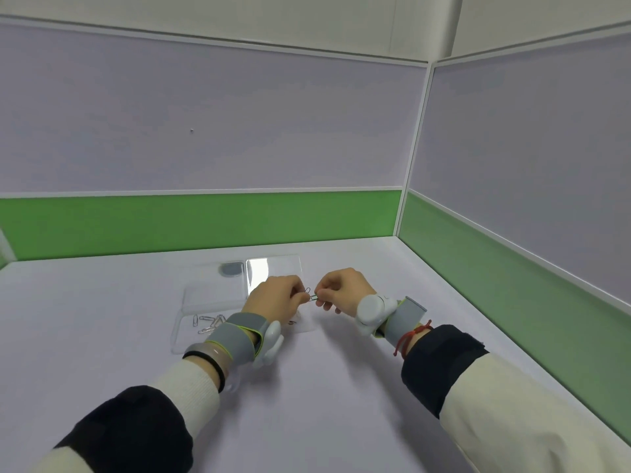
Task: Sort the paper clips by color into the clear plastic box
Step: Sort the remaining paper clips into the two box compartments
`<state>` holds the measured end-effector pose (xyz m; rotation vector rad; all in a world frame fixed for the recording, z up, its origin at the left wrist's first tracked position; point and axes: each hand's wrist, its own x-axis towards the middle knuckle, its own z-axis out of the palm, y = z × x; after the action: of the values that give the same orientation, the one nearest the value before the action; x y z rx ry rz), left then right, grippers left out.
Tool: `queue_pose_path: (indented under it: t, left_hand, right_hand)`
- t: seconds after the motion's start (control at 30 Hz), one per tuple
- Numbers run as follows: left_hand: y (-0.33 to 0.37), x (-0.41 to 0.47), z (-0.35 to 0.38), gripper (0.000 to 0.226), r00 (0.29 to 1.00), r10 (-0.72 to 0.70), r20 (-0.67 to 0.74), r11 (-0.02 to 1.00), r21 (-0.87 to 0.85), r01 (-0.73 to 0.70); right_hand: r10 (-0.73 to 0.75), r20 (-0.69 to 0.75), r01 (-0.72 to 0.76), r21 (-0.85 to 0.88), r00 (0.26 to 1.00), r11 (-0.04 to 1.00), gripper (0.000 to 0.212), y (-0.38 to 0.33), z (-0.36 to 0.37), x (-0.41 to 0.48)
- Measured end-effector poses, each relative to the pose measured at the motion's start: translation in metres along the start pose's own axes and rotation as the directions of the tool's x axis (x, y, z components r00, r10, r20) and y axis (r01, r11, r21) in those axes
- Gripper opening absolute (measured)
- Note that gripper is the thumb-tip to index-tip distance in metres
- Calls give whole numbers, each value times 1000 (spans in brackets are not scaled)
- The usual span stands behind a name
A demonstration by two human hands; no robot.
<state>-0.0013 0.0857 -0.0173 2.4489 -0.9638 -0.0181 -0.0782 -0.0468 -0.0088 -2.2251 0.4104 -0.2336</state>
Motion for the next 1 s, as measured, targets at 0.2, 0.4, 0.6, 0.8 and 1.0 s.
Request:
queue_pose_path:
  t: [0.2,0.4,0.6,0.8,1.0]
  left_hand:
    - [-14,-2,-12,22,1000,-12,-6,996,85,12]
    - [-27,-4,-16,38,994,-9,105,1000,21,7]
    - [-12,2,-12,26,1000,-11,17,999,-42,12]
    - [10,11,3,21,997,-2,74,999,42,-1]
    - [43,13,28,29,963,121,242,991,23,-130]
  right_hand:
    - [-28,16,28,18,999,999,14,-13,15,9]
    - [-50,12,51,-83,999,995,21,-17,20,15]
    - [-12,-85,-3,-174,996,985,24,-4,-13,12]
    - [52,-110,-73,-192,993,979,23,25,-50,-3]
    - [188,-73,-202,-315,979,927,27,60,-79,-18]
